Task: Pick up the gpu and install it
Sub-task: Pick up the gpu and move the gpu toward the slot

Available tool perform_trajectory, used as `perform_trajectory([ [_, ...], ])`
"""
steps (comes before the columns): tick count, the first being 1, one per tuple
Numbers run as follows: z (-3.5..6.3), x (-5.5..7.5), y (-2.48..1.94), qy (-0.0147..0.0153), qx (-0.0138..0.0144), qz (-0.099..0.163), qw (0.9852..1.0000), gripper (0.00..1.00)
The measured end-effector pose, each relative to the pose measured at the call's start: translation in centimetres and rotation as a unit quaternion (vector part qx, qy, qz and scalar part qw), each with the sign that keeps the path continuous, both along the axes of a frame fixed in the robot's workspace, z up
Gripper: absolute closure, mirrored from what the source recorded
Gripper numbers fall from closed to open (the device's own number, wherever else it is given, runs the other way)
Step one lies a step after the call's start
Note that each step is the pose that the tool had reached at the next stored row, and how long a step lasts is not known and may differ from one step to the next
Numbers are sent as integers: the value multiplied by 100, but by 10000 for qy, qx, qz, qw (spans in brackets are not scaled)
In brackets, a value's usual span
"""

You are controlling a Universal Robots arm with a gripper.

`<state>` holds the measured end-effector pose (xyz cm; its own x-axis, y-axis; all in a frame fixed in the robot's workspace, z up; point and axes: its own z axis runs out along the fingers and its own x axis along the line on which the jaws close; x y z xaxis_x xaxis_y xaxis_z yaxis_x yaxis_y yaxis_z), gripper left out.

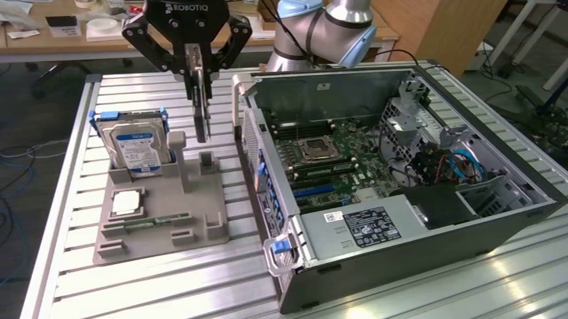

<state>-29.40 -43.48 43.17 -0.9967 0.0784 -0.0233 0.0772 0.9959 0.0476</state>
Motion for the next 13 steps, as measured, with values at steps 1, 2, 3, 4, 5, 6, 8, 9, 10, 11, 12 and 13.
perform_trajectory([
  [1,0,6,0,0,0,0,10000,73],
  [2,0,13,0,0,0,0,10000,73],
  [3,0,19,0,0,0,0,10000,73],
  [4,-1,27,0,0,1,0,10000,73],
  [5,0,36,0,0,0,0,10000,73],
  [6,0,45,0,0,0,0,10000,73],
  [8,0,65,0,0,0,0,10000,73],
  [9,0,74,0,0,0,0,10000,73],
  [10,0,84,0,0,0,0,10000,73],
  [11,0,140,0,0,0,0,10000,73],
  [12,0,206,0,0,0,0,10000,73],
  [13,-1,264,0,0,1,0,10000,73],
])
